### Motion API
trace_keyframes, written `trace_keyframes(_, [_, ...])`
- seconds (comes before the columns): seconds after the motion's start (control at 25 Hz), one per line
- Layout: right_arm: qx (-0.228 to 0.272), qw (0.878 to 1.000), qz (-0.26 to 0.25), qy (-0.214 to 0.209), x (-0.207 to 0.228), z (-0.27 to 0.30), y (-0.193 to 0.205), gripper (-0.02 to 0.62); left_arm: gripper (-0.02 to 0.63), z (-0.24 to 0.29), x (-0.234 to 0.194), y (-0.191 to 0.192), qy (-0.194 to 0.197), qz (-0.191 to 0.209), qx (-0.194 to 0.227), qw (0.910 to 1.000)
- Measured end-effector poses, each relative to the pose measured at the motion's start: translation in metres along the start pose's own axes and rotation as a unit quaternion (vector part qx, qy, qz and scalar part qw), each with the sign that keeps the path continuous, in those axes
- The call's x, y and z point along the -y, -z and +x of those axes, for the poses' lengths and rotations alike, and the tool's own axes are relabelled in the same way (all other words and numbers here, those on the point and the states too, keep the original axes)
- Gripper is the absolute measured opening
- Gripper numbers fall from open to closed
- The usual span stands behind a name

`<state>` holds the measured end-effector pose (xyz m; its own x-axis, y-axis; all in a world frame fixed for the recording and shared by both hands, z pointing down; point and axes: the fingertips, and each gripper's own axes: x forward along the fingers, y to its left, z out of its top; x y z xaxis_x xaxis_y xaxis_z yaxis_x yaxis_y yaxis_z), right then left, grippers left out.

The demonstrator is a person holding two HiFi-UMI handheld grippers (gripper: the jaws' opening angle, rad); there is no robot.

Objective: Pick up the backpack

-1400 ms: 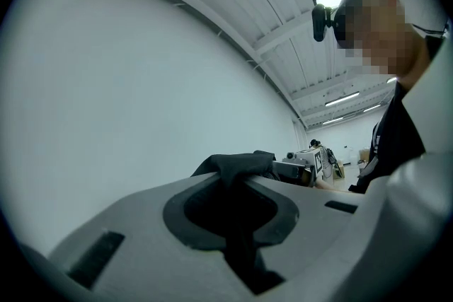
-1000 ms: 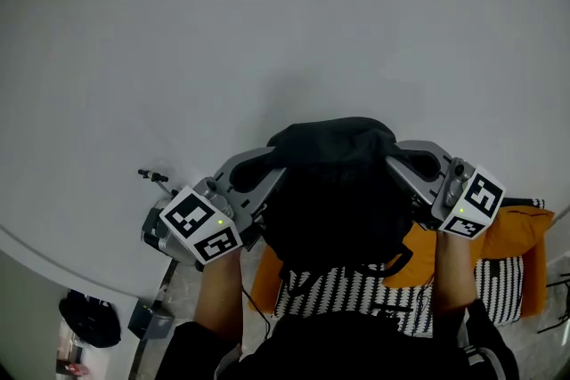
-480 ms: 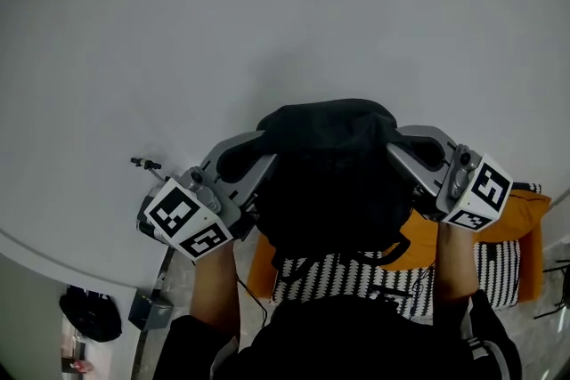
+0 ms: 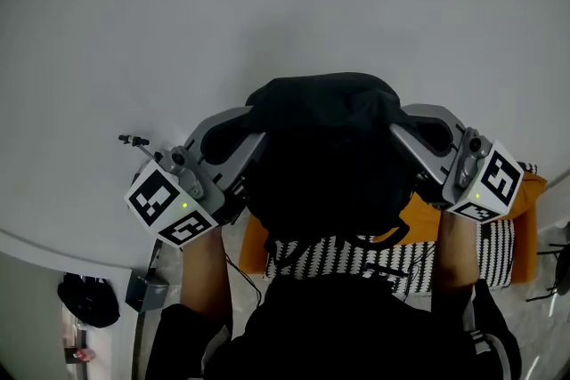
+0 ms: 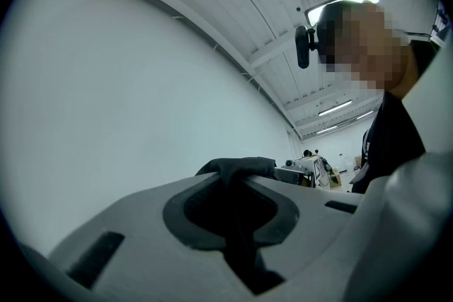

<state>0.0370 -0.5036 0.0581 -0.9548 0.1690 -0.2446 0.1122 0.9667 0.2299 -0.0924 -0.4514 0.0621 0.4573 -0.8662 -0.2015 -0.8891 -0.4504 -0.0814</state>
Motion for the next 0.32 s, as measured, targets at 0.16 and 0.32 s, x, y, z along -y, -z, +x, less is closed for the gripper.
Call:
trace_keyframes(0.16, [-0.003, 1.0, -0.002, 0.005, 0.0008, -0.0032, 0.0031, 0.028, 0.049, 0.0029, 0.0, 0.0045, 0.013, -0.006, -0.002, 0.9999])
trace_keyframes(0.32, [-0.005, 1.0, -0.009, 0.014, 0.0014, -0.005, 0.0043, 0.028, 0.049, 0.0046, -0.0003, 0.0073, 0.02, -0.011, -0.002, 0.9997])
